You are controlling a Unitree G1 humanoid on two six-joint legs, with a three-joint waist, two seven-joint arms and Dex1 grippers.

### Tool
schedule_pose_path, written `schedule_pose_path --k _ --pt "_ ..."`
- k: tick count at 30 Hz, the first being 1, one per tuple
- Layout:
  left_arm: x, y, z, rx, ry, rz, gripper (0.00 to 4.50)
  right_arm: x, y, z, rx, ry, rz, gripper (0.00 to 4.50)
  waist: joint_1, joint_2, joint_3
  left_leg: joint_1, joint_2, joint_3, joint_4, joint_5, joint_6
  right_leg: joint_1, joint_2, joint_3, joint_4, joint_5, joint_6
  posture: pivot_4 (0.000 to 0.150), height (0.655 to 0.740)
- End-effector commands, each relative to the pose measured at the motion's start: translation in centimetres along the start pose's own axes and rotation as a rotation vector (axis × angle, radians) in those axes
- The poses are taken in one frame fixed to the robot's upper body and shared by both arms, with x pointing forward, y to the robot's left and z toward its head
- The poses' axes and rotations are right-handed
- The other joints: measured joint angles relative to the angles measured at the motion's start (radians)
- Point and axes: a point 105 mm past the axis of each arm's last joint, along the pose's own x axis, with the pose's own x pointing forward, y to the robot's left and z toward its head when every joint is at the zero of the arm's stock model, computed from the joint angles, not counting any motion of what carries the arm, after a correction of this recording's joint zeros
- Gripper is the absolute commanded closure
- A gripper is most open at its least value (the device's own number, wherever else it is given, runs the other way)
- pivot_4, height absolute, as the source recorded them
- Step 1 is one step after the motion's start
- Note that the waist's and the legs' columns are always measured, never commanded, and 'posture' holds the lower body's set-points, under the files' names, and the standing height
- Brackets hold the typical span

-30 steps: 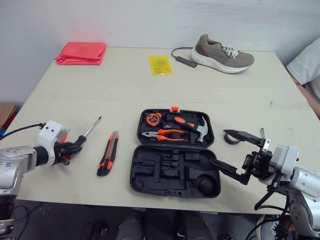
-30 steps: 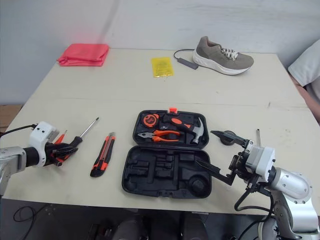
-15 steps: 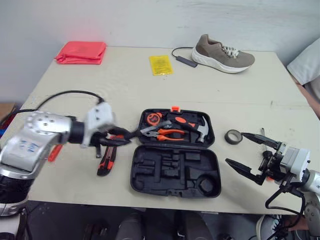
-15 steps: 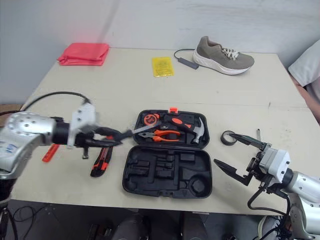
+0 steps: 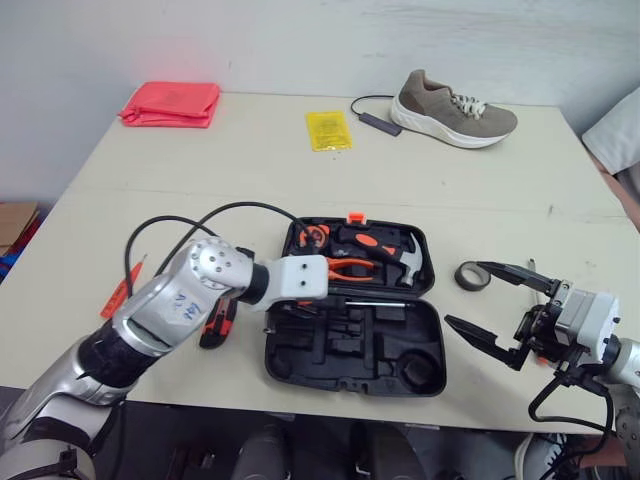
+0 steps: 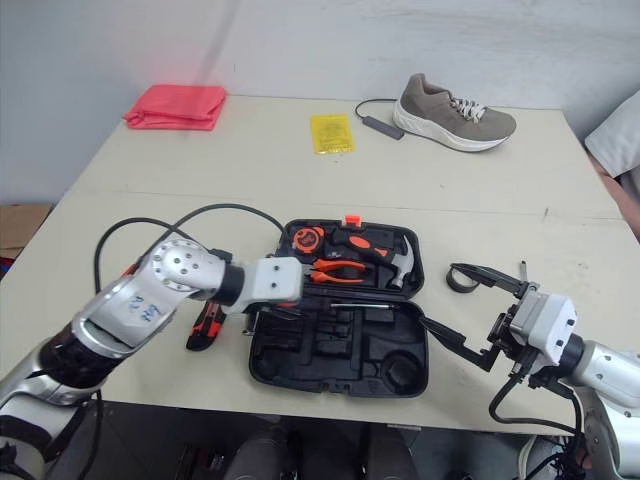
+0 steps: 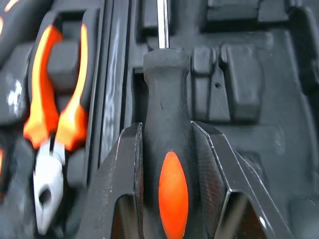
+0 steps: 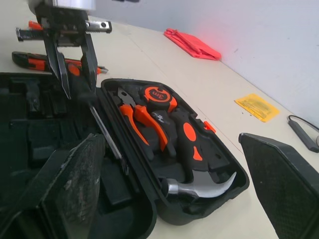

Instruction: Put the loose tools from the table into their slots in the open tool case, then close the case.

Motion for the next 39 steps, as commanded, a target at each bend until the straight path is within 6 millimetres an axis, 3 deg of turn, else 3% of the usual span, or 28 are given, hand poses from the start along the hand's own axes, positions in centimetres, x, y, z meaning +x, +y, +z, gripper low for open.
schedule_pose_path --k 1,15,31,32,36,39 --pt "-0.1 0.5 0.1 0.059 0.053 0.028 3.74 0.1 -0.2 1.1 -0.027 -0.015 -0.005 0.00 0.000 0.000 0.000 0.000 0.000 0.000 0.000 0.000 0.000 0.000 0.000 0.000 0.000 0.000 0.000 0.150 0.7400" --pt "1.2 0.2 -0.4 0.055 0.112 0.031 3.74 -0.9 0.2 0.5 -0.010 0.000 -0.022 0.00 0.011 0.000 0.000 -0.001 0.001 -0.002 0.002 0.000 0.002 0.001 -0.001 -0.002 0.001 -0.001 0.001 0.150 0.7400" --pt "1.7 0.5 0.0 0.084 0.102 0.046 3.74 -0.6 0.3 0.9 -0.008 -0.007 -0.027 0.00 0.012 0.000 0.000 -0.001 0.000 -0.003 0.003 0.000 0.002 0.002 -0.002 -0.002 0.001 -0.001 0.001 0.150 0.7400" --pt "1.7 0.4 0.2 0.089 0.093 0.044 2.71 -0.8 0.3 0.8 -0.006 -0.006 -0.029 0.00 0.012 0.000 0.000 -0.001 0.000 -0.004 0.003 0.000 0.002 0.002 -0.002 -0.002 0.001 -0.001 0.001 0.150 0.7400" --pt "1.0 0.5 1.6 0.106 0.022 0.051 0.95 -1.4 0.5 0.2 0.006 0.001 -0.030 0.00 0.011 0.000 0.000 -0.001 0.000 -0.004 0.003 0.000 0.002 0.002 -0.002 -0.002 0.001 -0.001 0.001 0.150 0.7400" --pt "-0.2 0.2 1.6 0.093 0.008 0.024 0.95 -1.8 0.7 -0.2 0.015 0.004 -0.027 0.00 0.010 0.000 0.000 -0.001 0.001 -0.004 0.003 0.000 0.002 0.002 -0.002 -0.002 0.002 -0.001 0.001 0.150 0.7400"
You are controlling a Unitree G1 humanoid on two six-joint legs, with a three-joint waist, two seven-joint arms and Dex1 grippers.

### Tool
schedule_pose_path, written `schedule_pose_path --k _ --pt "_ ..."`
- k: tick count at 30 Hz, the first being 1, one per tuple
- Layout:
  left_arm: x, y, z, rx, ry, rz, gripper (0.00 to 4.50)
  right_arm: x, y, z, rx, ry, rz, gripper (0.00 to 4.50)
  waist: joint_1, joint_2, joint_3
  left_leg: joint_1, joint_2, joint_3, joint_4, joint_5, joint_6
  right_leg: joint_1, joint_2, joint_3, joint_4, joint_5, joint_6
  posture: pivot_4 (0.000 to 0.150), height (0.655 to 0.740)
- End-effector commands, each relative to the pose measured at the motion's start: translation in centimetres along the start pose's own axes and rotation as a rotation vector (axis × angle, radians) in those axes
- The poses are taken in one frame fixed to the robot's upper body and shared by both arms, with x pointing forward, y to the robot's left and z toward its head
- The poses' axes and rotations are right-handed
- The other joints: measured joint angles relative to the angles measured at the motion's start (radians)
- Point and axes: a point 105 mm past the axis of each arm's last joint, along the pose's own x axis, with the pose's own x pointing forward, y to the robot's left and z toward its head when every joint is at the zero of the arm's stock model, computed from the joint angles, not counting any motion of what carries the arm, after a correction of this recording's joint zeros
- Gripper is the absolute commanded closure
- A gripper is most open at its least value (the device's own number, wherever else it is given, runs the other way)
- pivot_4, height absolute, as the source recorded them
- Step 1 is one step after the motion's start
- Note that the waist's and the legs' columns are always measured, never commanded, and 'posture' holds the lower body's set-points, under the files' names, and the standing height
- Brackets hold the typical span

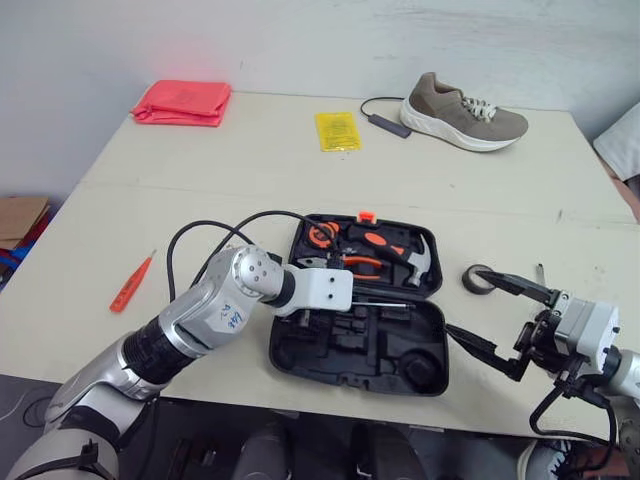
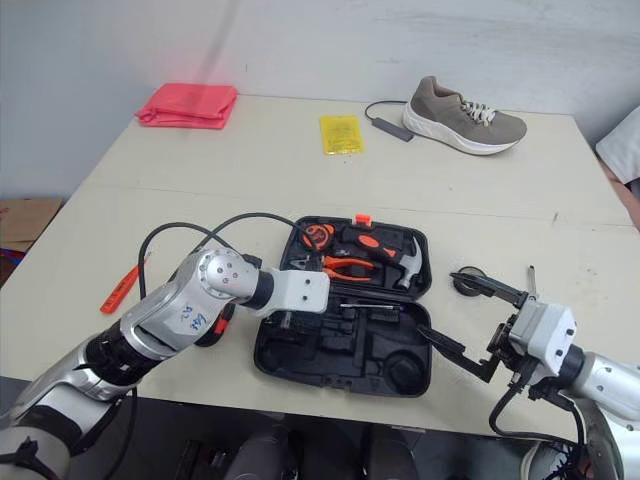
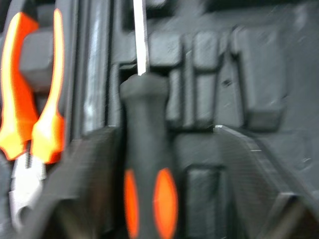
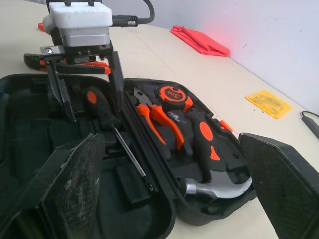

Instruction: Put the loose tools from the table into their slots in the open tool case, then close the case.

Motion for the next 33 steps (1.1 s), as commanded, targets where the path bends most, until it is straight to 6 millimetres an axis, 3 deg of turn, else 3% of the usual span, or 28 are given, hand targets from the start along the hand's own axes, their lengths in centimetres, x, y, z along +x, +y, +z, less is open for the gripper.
schedule_pose_path --k 1,6,7,9,13,15,20,33 --pt "-2.2 0.4 1.1 0.025 -0.054 0.013 0.95 -0.9 -0.4 0.5 -0.026 -0.020 -0.026 0.00 -0.001 0.000 0.000 0.000 0.000 0.000 0.000 0.000 0.000 0.000 0.000 0.000 0.000 0.000 0.000 0.150 0.7400" --pt "-3.1 1.5 1.3 -0.022 -0.163 0.069 0.95 -1.1 -0.3 0.4 -0.017 -0.015 -0.020 0.00 -0.001 0.000 0.000 0.000 0.000 0.000 0.000 0.000 0.000 0.000 0.000 0.000 0.000 0.000 0.000 0.150 0.7400" --pt "-3.1 1.8 1.4 -0.030 -0.216 0.083 1.19 -1.1 -0.2 0.4 -0.016 -0.015 -0.020 0.00 -0.001 0.000 0.000 0.000 0.000 0.000 0.000 0.000 0.000 0.000 0.000 0.000 0.000 0.000 0.000 0.150 0.7400" --pt "-3.2 2.2 1.6 -0.098 -0.329 0.114 1.75 -1.1 -0.2 0.5 -0.015 -0.016 -0.022 0.00 -0.001 0.000 0.000 0.000 0.000 0.000 0.000 0.000 0.000 0.000 -0.001 0.000 0.000 0.000 0.000 0.150 0.7400" --pt "-3.2 2.8 2.1 -0.173 -0.544 0.181 3.57 -1.0 -0.1 0.8 -0.013 -0.016 -0.024 0.00 -0.001 0.000 0.000 0.000 0.000 0.000 0.000 0.000 0.000 0.000 -0.001 0.000 0.000 0.000 0.000 0.150 0.7400" --pt "-2.2 2.5 1.3 -0.183 -0.561 0.190 4.49 -0.9 -0.1 0.9 -0.012 -0.015 -0.029 0.00 -0.001 0.000 0.000 0.000 0.000 0.000 0.001 0.000 0.000 0.000 -0.001 -0.001 0.000 0.000 0.000 0.150 0.7400" --pt "0.3 0.5 -0.4 -0.251 -0.569 0.134 4.49 -0.9 -0.3 1.2 -0.011 -0.013 -0.041 0.00 -0.001 0.001 0.000 0.001 0.000 0.000 0.000 0.000 0.000 0.001 -0.001 -0.002 0.000 0.000 0.000 0.150 0.7400" --pt "2.6 -0.2 -1.6 -0.283 -0.473 0.117 4.49 -0.7 -0.4 1.4 -0.005 -0.007 -0.057 0.00 0.001 0.001 -0.001 0.001 0.000 0.000 0.000 -0.001 0.001 0.001 -0.002 -0.003 0.000 0.000 0.000 0.150 0.7400"
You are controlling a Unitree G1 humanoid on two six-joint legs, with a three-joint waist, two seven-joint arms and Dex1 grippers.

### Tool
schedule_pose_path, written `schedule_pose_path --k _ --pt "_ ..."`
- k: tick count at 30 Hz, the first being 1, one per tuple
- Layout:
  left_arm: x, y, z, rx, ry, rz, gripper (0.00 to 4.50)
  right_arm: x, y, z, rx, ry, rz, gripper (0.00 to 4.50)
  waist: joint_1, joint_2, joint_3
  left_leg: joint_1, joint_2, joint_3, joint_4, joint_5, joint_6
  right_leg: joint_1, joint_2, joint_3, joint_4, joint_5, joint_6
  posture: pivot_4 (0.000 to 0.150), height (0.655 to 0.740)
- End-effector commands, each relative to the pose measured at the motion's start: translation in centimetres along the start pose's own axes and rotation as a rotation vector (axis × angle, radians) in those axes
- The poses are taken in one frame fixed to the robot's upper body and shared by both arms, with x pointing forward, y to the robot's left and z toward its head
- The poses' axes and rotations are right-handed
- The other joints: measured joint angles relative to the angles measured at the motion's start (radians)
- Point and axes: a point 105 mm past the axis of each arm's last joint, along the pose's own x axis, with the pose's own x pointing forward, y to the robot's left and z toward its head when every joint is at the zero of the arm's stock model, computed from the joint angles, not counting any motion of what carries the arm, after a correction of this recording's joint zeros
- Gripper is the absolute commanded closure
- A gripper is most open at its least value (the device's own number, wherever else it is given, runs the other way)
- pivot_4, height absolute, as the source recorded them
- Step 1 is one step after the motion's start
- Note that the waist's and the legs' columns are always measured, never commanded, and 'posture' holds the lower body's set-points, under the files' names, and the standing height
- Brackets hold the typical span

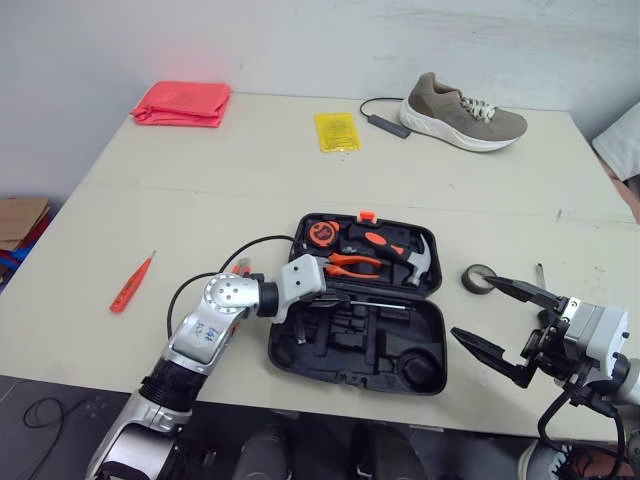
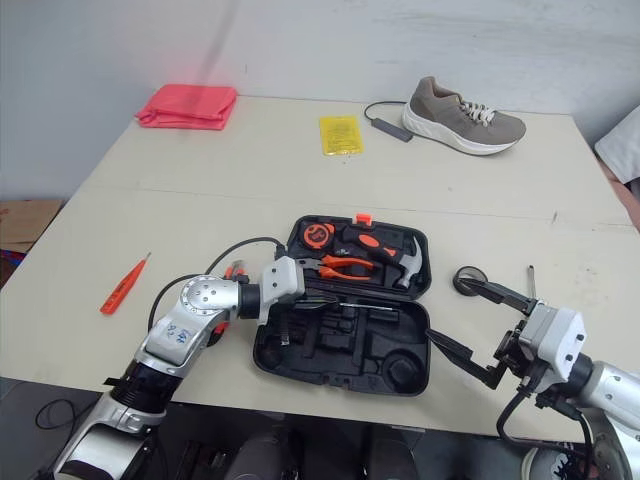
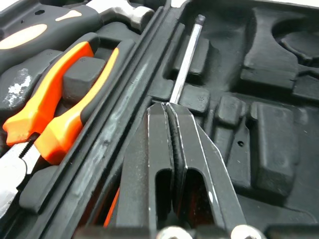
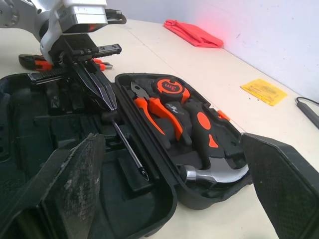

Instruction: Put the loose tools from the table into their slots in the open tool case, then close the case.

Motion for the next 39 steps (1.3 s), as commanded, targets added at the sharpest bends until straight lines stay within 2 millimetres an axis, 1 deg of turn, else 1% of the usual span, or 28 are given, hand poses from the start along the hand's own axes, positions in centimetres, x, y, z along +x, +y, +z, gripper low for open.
schedule_pose_path --k 1,7,12,16,19,20,24,26,28,29,30,31,33,34,36,37,38,39 --pt "0.6 -0.6 -0.3 0.015 0.029 -0.030 4.49 -0.1 -0.3 1.4 -0.049 -0.026 -0.011 0.00 0.001 0.000 0.000 0.000 0.000 0.000 0.000 0.000 0.000 0.000 0.000 0.000 0.000 0.000 0.000 0.150 0.7400" --pt "1.3 -0.8 -1.3 0.052 0.113 -0.059 4.49 0.0 -0.3 1.5 -0.049 -0.022 -0.017 0.00 0.003 0.000 -0.001 0.001 -0.001 -0.001 0.000 0.000 0.000 0.001 0.000 0.000 -0.001 0.000 0.000 0.150 0.7400" --pt "2.4 -2.5 -2.1 0.083 0.223 -0.191 4.49 -0.2 -0.3 1.0 -0.040 -0.013 -0.023 0.00 0.004 0.001 -0.001 0.001 -0.001 -0.001 0.000 -0.001 0.001 0.002 -0.001 0.000 -0.001 0.000 0.000 0.150 0.7400" --pt "2.7 -3.3 -3.0 0.092 0.311 -0.245 4.49 -0.6 -0.1 0.5 -0.032 -0.006 -0.030 0.00 0.005 0.004 -0.004 0.003 -0.001 -0.003 0.000 -0.002 0.003 0.008 0.000 -0.002 -0.006 0.001 0.001 0.150 0.7400" --pt "2.9 -2.9 -2.5 0.092 0.280 -0.216 4.49 -0.9 0.0 0.2 -0.029 -0.002 -0.039 0.00 0.003 0.006 -0.005 0.005 -0.001 -0.005 0.000 -0.003 0.005 0.013 0.000 -0.003 -0.010 0.001 0.002 0.150 0.7400" --pt "3.0 -2.5 -1.9 0.105 0.241 -0.195 4.49 -1.1 0.0 0.1 -0.029 0.001 -0.047 0.00 0.003 0.006 -0.006 0.006 -0.001 -0.004 0.000 -0.006 0.010 0.014 -0.001 -0.003 -0.011 0.002 0.003 0.150 0.7400" --pt "2.1 -1.1 1.1 0.126 0.025 -0.134 4.49 -2.4 -0.5 -0.1 -0.034 0.019 -0.098 0.00 0.002 0.006 -0.005 0.005 -0.001 -0.005 0.001 -0.007 0.011 0.014 -0.002 -0.003 -0.011 0.002 0.004 0.150 0.7400" --pt "0.6 -0.2 2.3 0.129 -0.075 -0.087 4.49 -3.7 -1.1 -0.3 -0.038 0.036 -0.147 0.00 0.000 0.006 -0.005 0.005 -0.001 -0.005 0.001 -0.007 0.011 0.013 -0.002 -0.003 -0.011 0.002 0.004 0.150 0.7400" --pt "-1.6 0.4 3.1 0.137 -0.166 -0.055 4.49 -5.3 -1.7 -0.5 -0.046 0.061 -0.200 0.00 -0.001 0.006 -0.004 0.004 0.000 -0.005 0.001 -0.007 0.011 0.012 -0.002 -0.003 -0.011 0.002 0.004 0.150 0.7400" --pt "-3.0 0.8 3.4 0.123 -0.205 -0.030 4.00 -6.1 -1.9 -0.7 -0.054 0.078 -0.224 0.00 -0.003 0.006 -0.004 0.004 0.000 -0.005 0.000 -0.007 0.011 0.012 -0.003 -0.003 -0.011 0.002 0.004 0.150 0.7400" --pt "-4.5 1.2 3.5 0.112 -0.232 0.000 3.78 -6.8 -2.1 -0.7 -0.061 0.095 -0.245 0.00 -0.005 0.007 -0.004 0.004 0.001 -0.005 0.000 -0.007 0.010 0.012 -0.003 -0.003 -0.011 0.002 0.003 0.150 0.7400" --pt "-5.9 1.7 3.2 0.089 -0.236 0.043 3.29 -7.5 -2.3 -0.7 -0.067 0.111 -0.268 0.00 -0.007 0.007 -0.004 0.005 0.002 -0.005 0.000 -0.007 0.010 0.012 -0.003 -0.003 -0.011 0.002 0.003 0.150 0.7400" --pt "-9.3 3.1 2.2 0.068 -0.221 0.162 2.43 -9.6 -2.7 -1.0 -0.079 0.155 -0.327 0.00 -0.010 0.008 -0.004 0.005 0.003 -0.005 0.000 -0.008 0.009 0.012 -0.003 -0.002 -0.011 0.001 0.002 0.150 0.7400" --pt "-11.3 3.9 1.4 0.066 -0.192 0.238 1.84 -10.9 -2.8 -1.2 -0.087 0.184 -0.363 0.00 -0.011 0.008 -0.003 0.006 0.003 -0.005 -0.001 -0.008 0.009 0.012 -0.003 -0.002 -0.011 0.001 0.002 0.150 0.7400" --pt "-15.1 5.0 0.0 0.061 -0.124 0.360 1.13 -13.4 -2.8 -1.8 -0.088 0.238 -0.423 0.00 -0.010 0.008 -0.003 0.005 0.003 -0.005 -0.001 -0.008 0.008 0.012 -0.003 -0.003 -0.011 0.001 0.002 0.150 0.7400" --pt "-17.0 5.5 -0.7 0.048 -0.091 0.425 0.60 -14.6 -2.7 -2.1 -0.091 0.271 -0.443 0.00 -0.011 0.009 -0.003 0.006 0.003 -0.005 -0.001 -0.009 0.008 0.012 -0.003 -0.003 -0.011 0.001 0.002 0.150 0.7400" --pt "-19.6 6.1 -1.4 0.037 -0.054 0.512 0.19 -16.3 -2.7 -2.4 -0.087 0.306 -0.493 0.00 -0.011 0.008 -0.003 0.005 0.003 -0.005 -0.001 -0.009 0.008 0.012 -0.003 -0.003 -0.012 0.001 0.002 0.150 0.7400" --pt "-22.0 6.3 -2.1 0.021 -0.020 0.588 0.05 -17.9 -2.7 -2.7 -0.087 0.337 -0.543 0.00 -0.011 0.008 -0.003 0.005 0.003 -0.005 -0.001 -0.010 0.009 0.012 -0.003 -0.003 -0.012 0.001 0.002 0.150 0.7400"
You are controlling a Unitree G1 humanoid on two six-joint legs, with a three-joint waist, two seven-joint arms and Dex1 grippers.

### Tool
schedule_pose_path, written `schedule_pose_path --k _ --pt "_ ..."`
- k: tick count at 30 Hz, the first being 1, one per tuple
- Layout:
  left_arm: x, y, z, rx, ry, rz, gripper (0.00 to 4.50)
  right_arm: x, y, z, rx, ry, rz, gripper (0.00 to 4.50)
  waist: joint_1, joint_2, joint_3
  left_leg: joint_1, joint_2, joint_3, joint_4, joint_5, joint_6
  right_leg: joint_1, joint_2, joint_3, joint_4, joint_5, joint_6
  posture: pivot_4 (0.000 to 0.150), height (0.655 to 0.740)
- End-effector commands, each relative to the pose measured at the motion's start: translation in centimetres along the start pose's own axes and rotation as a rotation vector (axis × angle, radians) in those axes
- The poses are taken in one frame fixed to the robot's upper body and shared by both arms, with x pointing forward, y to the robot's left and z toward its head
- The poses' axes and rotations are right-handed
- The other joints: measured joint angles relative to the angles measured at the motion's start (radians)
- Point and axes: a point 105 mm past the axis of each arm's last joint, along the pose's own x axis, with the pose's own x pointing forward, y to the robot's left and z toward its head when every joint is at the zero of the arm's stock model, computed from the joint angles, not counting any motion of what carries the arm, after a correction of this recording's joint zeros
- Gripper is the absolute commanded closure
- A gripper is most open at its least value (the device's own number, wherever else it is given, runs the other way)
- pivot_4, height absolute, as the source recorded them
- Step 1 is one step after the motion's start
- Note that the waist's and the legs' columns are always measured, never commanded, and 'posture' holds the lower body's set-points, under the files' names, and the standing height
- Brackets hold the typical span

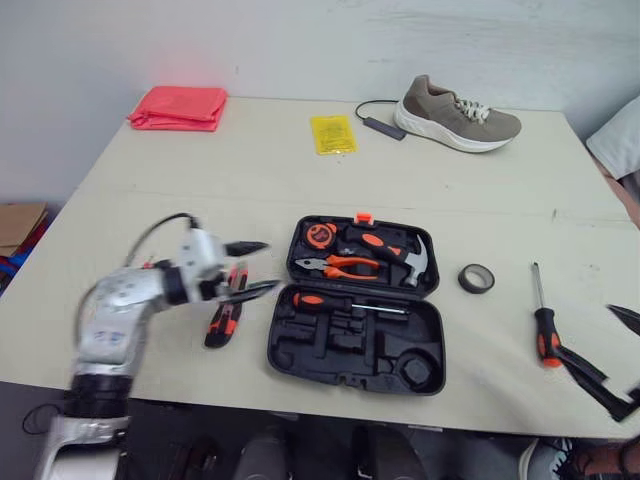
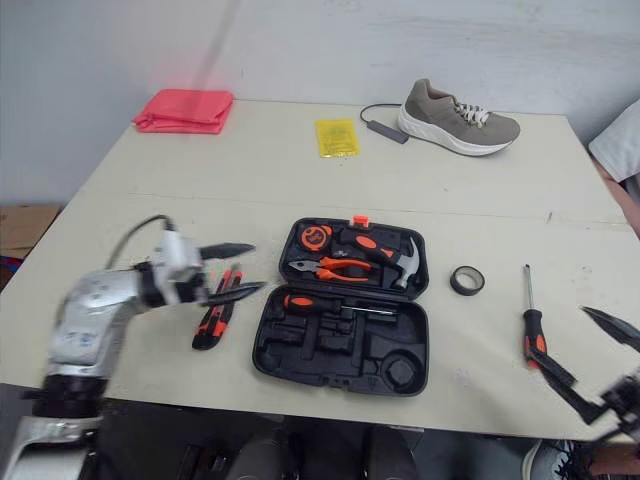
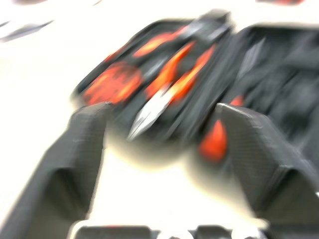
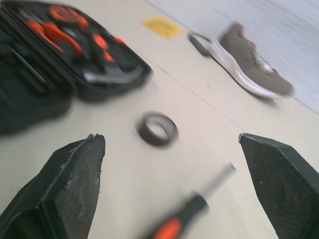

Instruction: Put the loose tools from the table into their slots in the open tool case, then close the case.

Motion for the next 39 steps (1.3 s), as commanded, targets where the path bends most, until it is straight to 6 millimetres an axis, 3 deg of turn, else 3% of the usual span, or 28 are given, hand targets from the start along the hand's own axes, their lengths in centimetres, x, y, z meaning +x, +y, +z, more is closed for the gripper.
schedule_pose_path --k 1,5,11,13,15,21,23,29,32,35,39 --pt "-7.0 4.1 -0.8 0.014 0.071 0.253 0.05 -4.7 -2.4 -1.6 -0.037 0.085 -0.174 0.00 -0.002 0.000 0.000 0.000 0.000 0.000 0.000 -0.001 0.000 0.000 0.000 0.000 0.000 0.000 0.000 0.150 0.7400" --pt "-14.8 6.3 -3.2 -0.057 0.212 0.460 0.05 -8.9 -3.7 -3.7 -0.010 0.176 -0.342 0.00 -0.013 0.000 0.000 0.000 0.001 0.001 0.000 -0.003 0.000 0.000 -0.002 0.000 -0.002 0.000 0.000 0.150 0.7400" --pt "-25.5 6.7 -5.6 -0.137 0.402 0.767 0.05 -14.0 -4.1 -5.9 0.037 0.280 -0.525 0.00 -0.019 0.000 0.000 0.000 0.002 0.002 -0.004 -0.006 -0.005 -0.006 -0.006 0.000 0.000 -0.002 -0.004 0.150 0.7400" --pt "-27.7 6.4 -6.0 -0.147 0.437 0.845 0.05 -15.1 -4.0 -6.3 0.050 0.297 -0.570 0.00 -0.019 -0.001 0.000 0.000 0.001 0.003 -0.007 -0.005 -0.007 -0.008 -0.007 0.000 0.000 -0.002 -0.004 0.150 0.7400" --pt "-27.9 5.4 -6.7 -0.156 0.471 0.806 0.05 -15.3 -3.8 -6.4 0.050 0.298 -0.578 0.00 -0.019 0.000 0.000 0.001 -0.001 0.003 -0.011 -0.003 -0.008 -0.008 -0.009 0.001 0.000 -0.002 -0.004 0.150 0.7400" --pt "-24.6 5.6 -6.2 -0.125 0.354 0.708 0.05 -13.0 -3.6 -6.2 0.063 0.213 -0.584 0.00 -0.016 -0.001 -0.001 0.008 -0.002 0.005 -0.017 -0.002 -0.009 -0.008 -0.011 0.002 0.000 -0.003 -0.005 0.150 0.7400" --pt "-21.8 5.9 -5.5 -0.105 0.278 0.631 0.05 -11.4 -3.3 -5.6 0.070 0.162 -0.571 0.00 -0.013 0.000 -0.001 0.009 -0.002 0.005 -0.017 -0.002 -0.009 -0.007 -0.012 0.002 0.000 -0.002 -0.004 0.150 0.7400" --pt "-10.4 5.0 -1.0 -0.006 0.045 0.313 0.05 -5.5 -1.2 -3.5 0.206 0.144 -0.531 0.00 -0.015 0.003 -0.001 0.007 -0.003 0.005 -0.017 -0.002 -0.010 -0.004 -0.013 0.002 0.001 -0.002 -0.004 0.150 0.7400" --pt "-6.4 3.0 1.2 -0.017 -0.041 0.143 0.05 -3.5 -0.6 -2.6 0.291 0.205 -0.536 0.00 -0.018 0.003 -0.001 0.005 -0.003 0.006 -0.017 -0.001 -0.010 -0.006 -0.012 0.002 0.001 -0.002 -0.004 0.150 0.7400" --pt "-2.5 -1.2 3.2 -0.069 -0.082 -0.149 0.05 -1.2 0.2 -1.4 0.402 0.226 -0.509 0.00 -0.032 0.003 -0.002 0.002 -0.003 0.008 -0.017 0.000 -0.011 -0.010 -0.011 0.004 0.002 -0.002 -0.004 0.150 0.7400" --pt "0.7 -5.0 5.8 -0.101 -0.160 -0.377 0.05 1.6 0.9 -0.8 0.497 0.262 -0.451 0.00 -0.039 0.003 -0.001 -0.003 -0.003 0.007 -0.016 0.008 -0.010 -0.013 -0.009 0.003 0.003 -0.002 -0.003 0.150 0.7400"
